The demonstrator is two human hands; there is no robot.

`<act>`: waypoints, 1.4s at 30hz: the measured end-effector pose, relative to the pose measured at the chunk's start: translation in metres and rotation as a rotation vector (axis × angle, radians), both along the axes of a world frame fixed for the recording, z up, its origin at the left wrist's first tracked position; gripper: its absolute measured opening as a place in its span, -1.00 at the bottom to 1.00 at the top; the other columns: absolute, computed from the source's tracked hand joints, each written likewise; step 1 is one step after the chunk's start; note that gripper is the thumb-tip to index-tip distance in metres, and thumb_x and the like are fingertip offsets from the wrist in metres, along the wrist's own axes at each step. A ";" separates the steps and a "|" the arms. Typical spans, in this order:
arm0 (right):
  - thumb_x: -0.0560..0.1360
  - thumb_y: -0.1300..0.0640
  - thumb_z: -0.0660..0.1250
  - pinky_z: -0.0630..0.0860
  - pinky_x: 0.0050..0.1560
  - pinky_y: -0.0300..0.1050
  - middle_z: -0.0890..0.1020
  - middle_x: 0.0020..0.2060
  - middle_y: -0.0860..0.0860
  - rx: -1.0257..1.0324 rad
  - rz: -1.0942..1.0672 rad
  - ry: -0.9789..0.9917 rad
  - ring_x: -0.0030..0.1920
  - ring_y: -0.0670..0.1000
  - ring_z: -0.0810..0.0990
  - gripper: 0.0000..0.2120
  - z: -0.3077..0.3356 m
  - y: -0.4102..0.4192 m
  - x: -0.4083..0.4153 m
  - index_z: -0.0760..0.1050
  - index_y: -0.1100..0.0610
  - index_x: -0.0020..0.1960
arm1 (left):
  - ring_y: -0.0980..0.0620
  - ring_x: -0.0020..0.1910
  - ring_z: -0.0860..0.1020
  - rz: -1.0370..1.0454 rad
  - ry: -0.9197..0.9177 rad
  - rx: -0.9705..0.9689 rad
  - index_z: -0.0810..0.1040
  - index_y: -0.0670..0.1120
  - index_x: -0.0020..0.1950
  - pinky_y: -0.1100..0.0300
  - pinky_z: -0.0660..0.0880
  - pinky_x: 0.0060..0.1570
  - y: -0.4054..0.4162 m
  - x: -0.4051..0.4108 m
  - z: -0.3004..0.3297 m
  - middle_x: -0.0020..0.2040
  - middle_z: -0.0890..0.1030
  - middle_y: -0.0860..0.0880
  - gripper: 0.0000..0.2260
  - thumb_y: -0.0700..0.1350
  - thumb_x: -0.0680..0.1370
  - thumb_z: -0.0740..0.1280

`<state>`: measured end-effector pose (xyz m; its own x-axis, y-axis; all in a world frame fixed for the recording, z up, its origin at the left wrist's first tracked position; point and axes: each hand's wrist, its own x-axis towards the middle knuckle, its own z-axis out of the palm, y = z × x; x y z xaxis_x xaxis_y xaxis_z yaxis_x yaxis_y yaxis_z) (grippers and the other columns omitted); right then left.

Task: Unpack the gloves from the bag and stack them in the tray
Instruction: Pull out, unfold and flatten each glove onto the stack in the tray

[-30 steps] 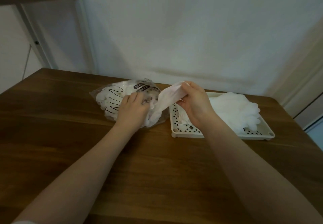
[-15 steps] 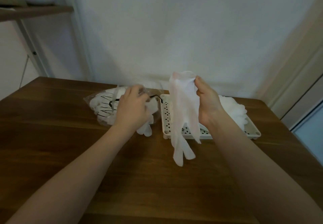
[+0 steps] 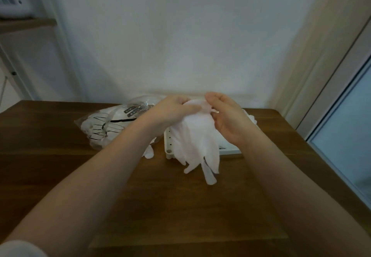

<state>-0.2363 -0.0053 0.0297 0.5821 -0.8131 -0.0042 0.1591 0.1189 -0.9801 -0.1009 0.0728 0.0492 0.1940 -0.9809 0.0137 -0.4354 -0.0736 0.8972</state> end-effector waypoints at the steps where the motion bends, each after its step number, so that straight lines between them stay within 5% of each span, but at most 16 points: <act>1: 0.50 0.03 0.32 0.56 -0.02 -0.06 0.62 -0.04 0.08 -0.018 0.043 0.031 -0.09 0.06 0.63 -0.67 -0.004 -0.002 -0.006 0.44 0.18 0.19 | 0.07 -0.21 0.62 0.028 0.040 -0.011 0.61 -0.06 -0.02 0.24 0.52 -0.20 -0.003 -0.005 0.001 -0.13 0.66 -0.03 -0.85 -0.02 0.55 0.30; 3: 0.46 -0.04 0.32 0.56 0.10 -0.03 0.65 0.05 0.10 -0.087 0.156 0.146 0.04 0.10 0.63 -0.57 -0.011 -0.003 -0.014 0.50 0.20 0.22 | 0.01 -0.11 0.62 0.090 0.143 -0.040 0.59 -0.06 0.00 0.15 0.53 -0.07 -0.008 -0.009 0.003 -0.08 0.64 -0.05 -0.86 -0.05 0.56 0.27; 7: 0.47 0.18 0.35 0.58 0.00 -0.13 0.68 -0.12 0.07 -0.158 0.155 0.210 -0.09 0.04 0.65 -0.86 -0.022 -0.014 -0.026 0.57 0.22 0.00 | 0.05 -0.08 0.51 0.226 0.299 -0.123 0.50 0.00 -0.04 0.10 0.45 0.05 -0.022 -0.017 0.006 -0.05 0.54 0.02 -0.91 -0.04 0.58 0.22; 10: 0.51 0.23 0.31 0.53 -0.12 -0.14 0.64 -0.26 0.03 -0.068 0.086 0.111 -0.22 0.00 0.60 -0.93 -0.024 -0.024 -0.032 0.52 0.18 -0.15 | -0.01 -0.15 0.48 0.244 0.466 -0.170 0.48 -0.03 -0.20 0.13 0.41 -0.07 -0.030 -0.017 0.003 -0.17 0.52 -0.02 -0.83 -0.11 0.58 0.21; 18: 0.55 0.16 0.27 0.53 -0.30 -0.21 0.60 -0.33 -0.01 -0.024 0.043 0.095 -0.35 -0.07 0.56 -0.84 -0.016 -0.061 -0.046 0.47 0.13 -0.20 | 0.06 -0.34 0.61 0.208 0.624 -0.107 0.54 -0.17 -0.12 0.23 0.55 -0.30 -0.060 -0.007 -0.005 -0.32 0.65 -0.03 -0.93 -0.22 0.54 0.29; 23: 0.48 0.09 0.35 0.18 -0.51 -0.29 0.35 -0.54 -0.06 -0.240 0.108 0.348 -0.54 -0.10 0.23 -0.77 -0.009 -0.096 -0.058 0.46 0.15 -0.31 | -0.05 -0.15 0.61 0.185 0.531 0.012 0.57 -0.19 -0.05 0.10 0.55 -0.10 -0.081 0.000 -0.012 -0.12 0.65 -0.12 -0.91 -0.17 0.54 0.31; 26: 0.40 0.08 0.45 0.47 -0.30 -0.18 0.63 -0.36 -0.01 -0.273 0.117 0.420 -0.35 0.00 0.54 -0.89 -0.001 -0.120 -0.059 0.62 0.13 -0.21 | -0.11 -0.08 0.56 0.166 0.508 -0.026 0.57 -0.17 -0.08 0.01 0.50 0.05 -0.100 0.001 -0.010 -0.09 0.61 -0.16 -0.87 -0.16 0.57 0.27; 29: 0.38 0.19 0.47 0.58 -0.01 -0.03 0.70 -0.14 0.06 -0.340 0.126 0.554 -0.10 0.06 0.67 -0.87 0.008 -0.143 -0.062 0.64 0.14 -0.07 | 0.01 -0.16 0.56 0.134 0.406 -0.142 0.56 -0.12 -0.11 0.16 0.50 -0.06 -0.117 -0.002 -0.008 -0.15 0.59 -0.08 -0.81 -0.12 0.61 0.20; 36: 0.48 0.12 0.37 0.45 -0.13 -0.17 0.58 -0.17 -0.01 -0.801 -0.384 0.562 -0.18 -0.04 0.52 -0.92 0.034 -0.159 -0.065 0.54 0.14 -0.09 | 0.15 -0.05 0.52 0.131 0.157 -0.399 0.59 -0.09 0.05 0.31 0.44 0.03 -0.144 -0.002 0.007 -0.03 0.60 0.02 -0.79 -0.07 0.62 0.18; 39: 0.50 0.18 0.33 0.42 -0.30 -0.28 0.55 -0.19 0.00 -0.957 -0.352 0.676 -0.26 -0.03 0.50 -0.94 0.021 -0.146 -0.066 0.50 0.15 -0.04 | 0.11 -0.05 0.54 0.003 0.036 -0.363 0.55 -0.19 0.08 0.25 0.48 0.05 -0.142 0.007 -0.011 -0.01 0.60 -0.08 -0.74 -0.09 0.64 0.13; 42: 0.54 0.24 0.25 0.33 -0.38 -0.16 0.50 -0.28 0.00 -1.015 -0.192 0.886 -0.35 -0.05 0.43 -0.95 -0.016 -0.134 -0.062 0.47 0.15 -0.02 | 0.10 -0.11 0.52 -0.085 -0.157 -0.255 0.53 -0.25 0.03 0.19 0.45 0.00 -0.137 0.015 -0.043 -0.05 0.58 -0.20 -0.72 -0.11 0.65 0.09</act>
<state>-0.2988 -0.1396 0.0136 0.5749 -0.7491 0.3290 -0.6319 -0.6620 -0.4031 -0.0856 -0.0645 0.0060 0.0875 -0.9547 0.2844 -0.5650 0.1876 0.8035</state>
